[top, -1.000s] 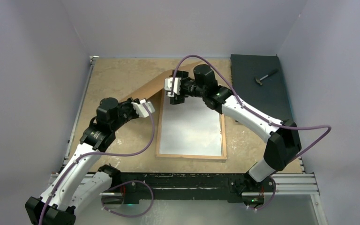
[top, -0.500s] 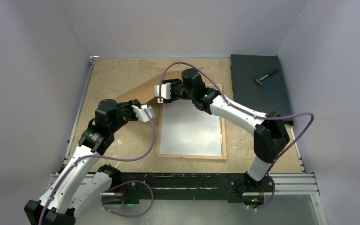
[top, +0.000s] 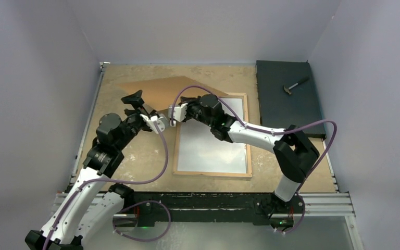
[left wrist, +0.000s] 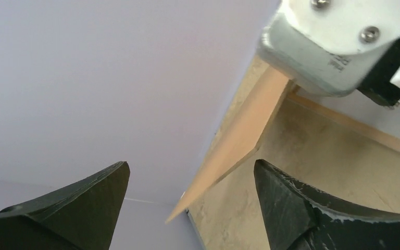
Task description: Put the photo into the frame
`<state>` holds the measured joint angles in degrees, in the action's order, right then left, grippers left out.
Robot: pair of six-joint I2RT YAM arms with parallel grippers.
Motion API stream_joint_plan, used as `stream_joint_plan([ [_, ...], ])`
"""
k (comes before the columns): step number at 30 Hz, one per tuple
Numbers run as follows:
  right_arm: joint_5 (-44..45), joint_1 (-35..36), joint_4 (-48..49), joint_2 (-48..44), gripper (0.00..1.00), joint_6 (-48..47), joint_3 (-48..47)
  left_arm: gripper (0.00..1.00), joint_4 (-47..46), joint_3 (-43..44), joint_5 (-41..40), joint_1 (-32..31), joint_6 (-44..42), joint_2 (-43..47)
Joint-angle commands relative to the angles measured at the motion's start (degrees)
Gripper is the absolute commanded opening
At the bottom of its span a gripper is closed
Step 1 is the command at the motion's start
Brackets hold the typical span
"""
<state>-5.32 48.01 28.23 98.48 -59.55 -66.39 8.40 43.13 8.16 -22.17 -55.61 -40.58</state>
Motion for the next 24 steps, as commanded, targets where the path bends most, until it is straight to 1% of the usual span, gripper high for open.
stream_joint_plan([
  [1, 8.95, 0.15, 22.86, -3.76, 0.00, -0.65, 0.19, 0.90, -7.58, 1.60, -2.54, -0.17, 5.48, 0.98],
  [2, 9.72, 0.15, 23.91, -3.61, 0.00, 0.06, -0.40, 0.91, -9.57, 2.62, -3.90, -0.15, 7.31, 0.83],
  [4, 10.67, 0.15, 24.21, -3.32, 0.00, 2.27, -2.35, 0.92, -10.75, 4.92, -7.48, -0.15, 11.90, 0.09],
  [8, 12.47, 0.16, 22.36, -3.39, 0.00, 9.08, -8.33, 0.95, -10.80, 11.52, -17.51, -0.11, 22.29, -3.49],
  [10, 13.78, 0.16, 21.96, -4.34, 0.00, 12.51, -10.33, 0.96, -8.76, 16.12, -23.62, -0.06, 27.87, -6.22],
  [11, 14.20, 0.21, 21.53, -5.19, 0.00, 14.47, -11.13, 0.97, -6.06, 18.98, -26.07, -0.01, 30.36, -8.08],
  [14, 18.20, 0.24, 17.63, -7.60, 0.00, 22.87, -14.76, 0.99, -0.25, 26.45, -31.18, 0.81, 37.18, -13.15],
  [15, 19.01, 0.20, 14.92, -8.59, 0.00, 26.78, -16.10, 1.00, 1.33, 28.66, -31.61, 1.57, 39.71, -14.41],
  [16, 20.10, 0.23, 12.54, -9.63, 0.00, 28.66, -17.42, 1.00, 2.83, 30.93, -31.20, 2.88, 42.49, -15.59],
  [17, 20.93, 0.24, 9.37, -10.63, 0.00, 32.48, -18.81, 1.00, 4.35, 33.12, -29.81, 4.47, 45.38, -16.68],
  [20, 24.15, 0.24, -1.05, -13.02, 0.00, 39.30, -23.63, 1.00, 8.57, 39.05, -24.66, 9.74, 51.12, -19.76],
  [24, 24.46, 0.19, -10.50, -17.43, 0.00, 45.62, -25.04, 1.00, 10.25, 43.64, -21.96, 10.77, 51.74, -22.01],
])
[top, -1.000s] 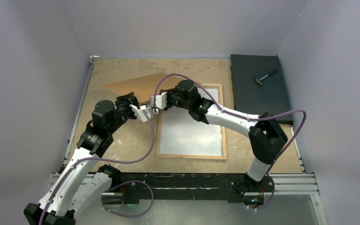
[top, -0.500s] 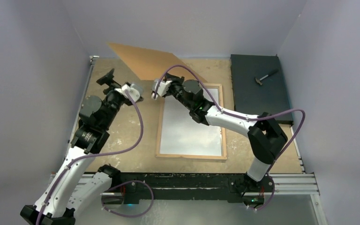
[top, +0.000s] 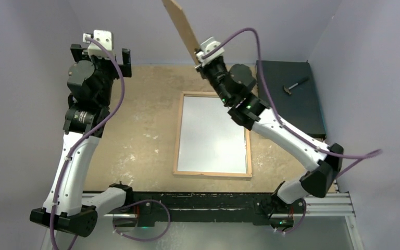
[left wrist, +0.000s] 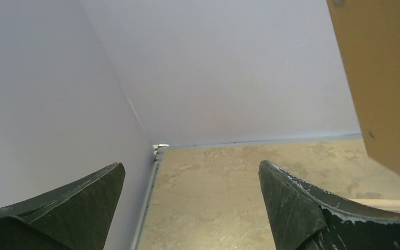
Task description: Put the photo into the frame
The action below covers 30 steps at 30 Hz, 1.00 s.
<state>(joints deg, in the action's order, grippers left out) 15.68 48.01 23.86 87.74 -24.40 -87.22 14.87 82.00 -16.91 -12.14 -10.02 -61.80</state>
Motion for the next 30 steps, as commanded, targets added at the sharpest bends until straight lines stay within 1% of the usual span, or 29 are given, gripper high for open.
stream_joint_plan([
  [1, 3.51, 0.16, -8.53, -8.16, 0.00, 12.26, -4.68, 1.00, 4.41, 5.46, 3.56, 0.77, 6.03, -1.16],
  [4, 2.53, 0.01, -18.80, -9.73, 0.00, 18.09, -7.87, 1.00, 9.17, 8.08, 2.93, 0.93, 6.37, -4.37],
  [6, 1.31, -0.26, -29.21, -8.35, 0.00, 22.51, -14.61, 1.00, 13.77, 10.22, 1.83, 1.60, 7.20, -8.45],
  [7, 1.36, -0.38, -33.43, -7.74, 0.00, 24.58, -16.42, 1.00, 15.66, 10.95, 1.67, 1.94, 7.56, -10.24],
  [9, -0.80, -1.53, -37.94, -7.77, 0.00, 28.87, -17.86, 1.00, 18.68, 11.71, 1.95, 2.99, 8.52, -13.12],
  [12, -9.88, -7.26, -41.54, -9.26, 0.00, 38.20, -16.65, 1.00, 21.17, 11.60, 5.34, 5.09, 9.56, -16.49],
  [15, -22.49, -14.91, -39.71, -12.04, 0.00, 48.20, -10.03, 0.98, 21.76, 10.14, 10.62, 8.11, 9.61, -18.18],
  [17, -30.27, -19.07, -39.69, -12.33, 0.00, 53.42, -6.89, 0.96, 21.00, 8.18, 12.99, 9.78, 9.27, -18.26],
  [18, -32.82, -20.64, -39.49, -12.36, 0.00, 55.84, -5.16, 0.96, 20.43, 7.10, 13.93, 10.55, 8.91, -18.22],
  [19, -34.94, -22.08, -39.08, -12.40, 0.00, 59.16, -3.28, 0.96, 20.05, 6.18, 14.68, 11.21, 8.67, -18.31],
  [22, -42.62, -27.26, -36.51, -12.45, 0.00, 65.30, 2.85, 0.96, 19.59, 3.44, 15.09, 12.05, 7.25, -18.53],
  [27, -52.73, -32.91, -23.68, -15.31, 0.00, 75.71, 17.01, 0.96, 19.12, -2.05, 15.87, 12.05, 3.20, -17.36],
  [30, -54.80, -33.94, -18.71, -16.22, 0.00, 79.21, 22.86, 0.96, 18.12, -5.61, 16.63, 12.05, 1.71, -15.79],
])
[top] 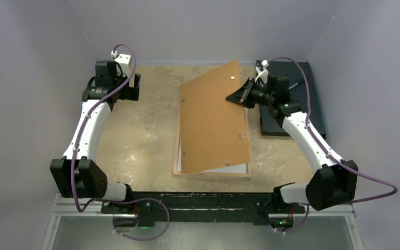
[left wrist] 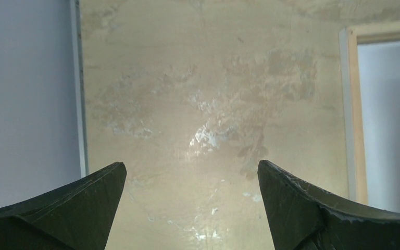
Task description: Put the photo into the frame
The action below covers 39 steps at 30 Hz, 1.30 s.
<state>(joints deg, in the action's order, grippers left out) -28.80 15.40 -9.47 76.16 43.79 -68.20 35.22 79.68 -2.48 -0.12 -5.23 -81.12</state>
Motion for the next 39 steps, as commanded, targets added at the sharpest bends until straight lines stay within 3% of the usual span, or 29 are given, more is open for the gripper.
stream_joint_plan([
  [1, -10.72, -1.60, 15.70, -4.84, 0.00, 11.91, 5.66, 0.96, -2.46, -4.21, 2.83, 0.03, -3.35, 3.90],
  [6, -10.45, -2.16, 21.61, -6.12, 0.00, 15.81, 13.58, 0.95, -2.48, -7.25, 5.49, 0.03, -4.56, 4.31],
  [19, -9.90, -7.79, 31.07, -4.94, 0.00, 18.20, 22.71, 0.85, -2.35, -12.49, 9.77, 0.04, -6.07, 3.95],
  [39, -17.70, -12.50, 37.07, 5.59, 0.00, 13.90, 24.09, 0.81, -3.58, -14.38, 10.57, 0.03, -7.14, 3.27],
])
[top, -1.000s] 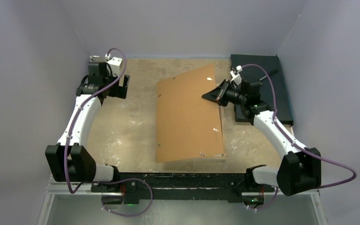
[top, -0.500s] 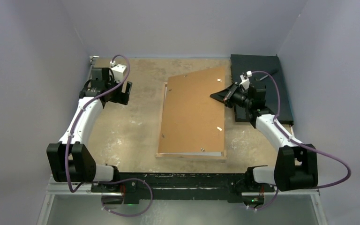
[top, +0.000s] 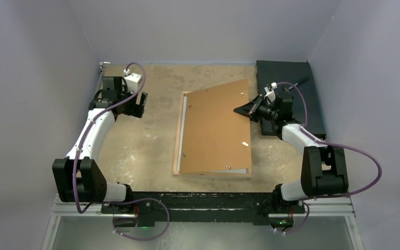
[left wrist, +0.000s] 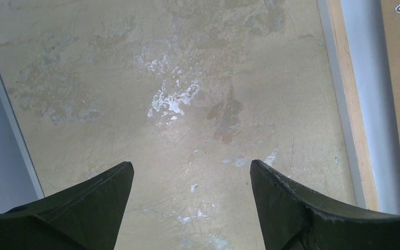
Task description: Put the photo into the frame
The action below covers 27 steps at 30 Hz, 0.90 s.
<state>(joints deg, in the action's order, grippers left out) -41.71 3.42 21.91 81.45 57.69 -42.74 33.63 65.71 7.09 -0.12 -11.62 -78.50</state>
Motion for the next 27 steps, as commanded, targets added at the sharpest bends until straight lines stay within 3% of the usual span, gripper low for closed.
stream_joint_plan([
  [1, -4.86, -0.52, 5.87, 0.72, 0.00, -0.08, -1.40, 0.81, -1.99, -0.38, 0.99, 0.03, -0.71, 0.63],
  [27, -5.57, -0.56, 16.20, 8.83, 0.00, 3.00, 0.87, 0.79, -2.68, -1.55, 1.08, 0.03, -1.13, 0.36],
])
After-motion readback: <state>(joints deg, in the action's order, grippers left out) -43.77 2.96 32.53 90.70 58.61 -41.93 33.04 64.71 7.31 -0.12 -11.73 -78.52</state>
